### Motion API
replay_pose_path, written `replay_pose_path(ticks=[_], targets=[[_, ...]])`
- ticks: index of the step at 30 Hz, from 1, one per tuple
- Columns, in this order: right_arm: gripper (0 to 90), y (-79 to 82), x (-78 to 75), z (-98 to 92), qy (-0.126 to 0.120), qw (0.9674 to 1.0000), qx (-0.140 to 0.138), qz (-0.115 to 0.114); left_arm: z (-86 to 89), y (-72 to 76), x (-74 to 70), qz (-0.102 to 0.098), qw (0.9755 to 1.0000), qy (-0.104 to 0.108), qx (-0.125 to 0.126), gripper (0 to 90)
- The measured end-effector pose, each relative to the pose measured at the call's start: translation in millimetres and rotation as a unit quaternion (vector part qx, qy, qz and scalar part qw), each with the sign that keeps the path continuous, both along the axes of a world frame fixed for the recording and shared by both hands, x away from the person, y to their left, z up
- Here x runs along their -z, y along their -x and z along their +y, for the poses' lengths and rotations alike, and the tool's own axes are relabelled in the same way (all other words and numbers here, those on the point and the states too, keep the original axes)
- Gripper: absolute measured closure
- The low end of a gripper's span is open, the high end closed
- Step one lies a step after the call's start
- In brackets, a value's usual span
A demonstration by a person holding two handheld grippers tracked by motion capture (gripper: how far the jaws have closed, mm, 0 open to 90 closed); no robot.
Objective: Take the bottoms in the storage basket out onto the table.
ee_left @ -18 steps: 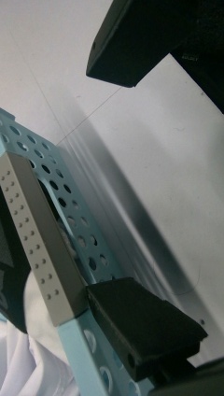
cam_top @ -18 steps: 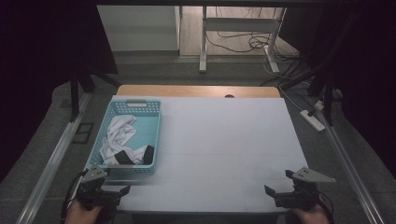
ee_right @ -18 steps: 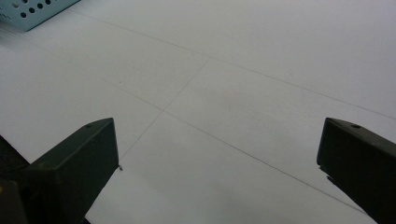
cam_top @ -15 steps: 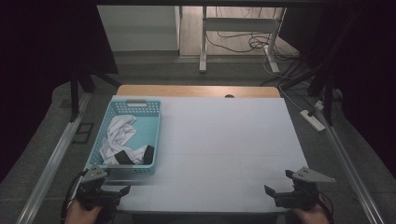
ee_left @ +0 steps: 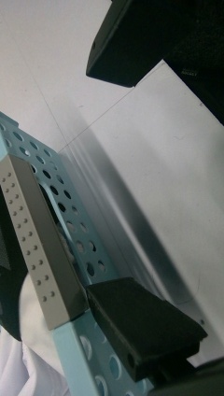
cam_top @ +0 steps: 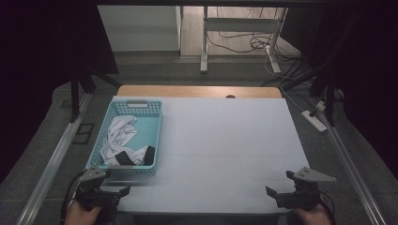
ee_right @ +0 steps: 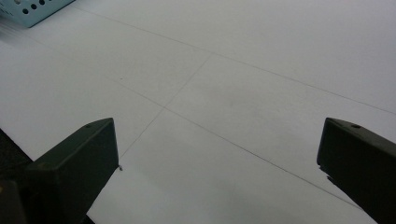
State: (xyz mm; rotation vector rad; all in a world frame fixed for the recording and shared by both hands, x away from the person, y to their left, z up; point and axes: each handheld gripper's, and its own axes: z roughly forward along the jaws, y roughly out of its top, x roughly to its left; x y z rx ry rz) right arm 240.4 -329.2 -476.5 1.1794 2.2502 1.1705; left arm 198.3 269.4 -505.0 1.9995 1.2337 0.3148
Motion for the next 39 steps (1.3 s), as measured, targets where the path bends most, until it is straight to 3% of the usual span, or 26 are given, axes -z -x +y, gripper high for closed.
replay_pose_path(ticks=[9,16,24,39], targets=[[0.0,-1.5,0.6,-0.5,-0.003,1.0000,-0.002,0.009,-0.2,-0.9,0.0,0.004,1.0000,-0.001,-0.002,0.4],[0.0,-2.1,0.8,-1.1,-0.006,0.9999,-0.003,0.012,0.6,-1.1,-2.1,0.003,0.9999,0.013,0.002,0.1],[0.0,-2.2,1.0,-0.6,-0.005,0.9998,-0.010,0.014,-3.9,0.1,-7.8,-0.015,0.9998,0.002,0.009,0.0],[0.0,-2.7,1.4,0.1,-0.003,0.9997,-0.015,0.018,-4.2,0.4,-20.5,-0.034,0.9992,0.003,0.023,0.0]])
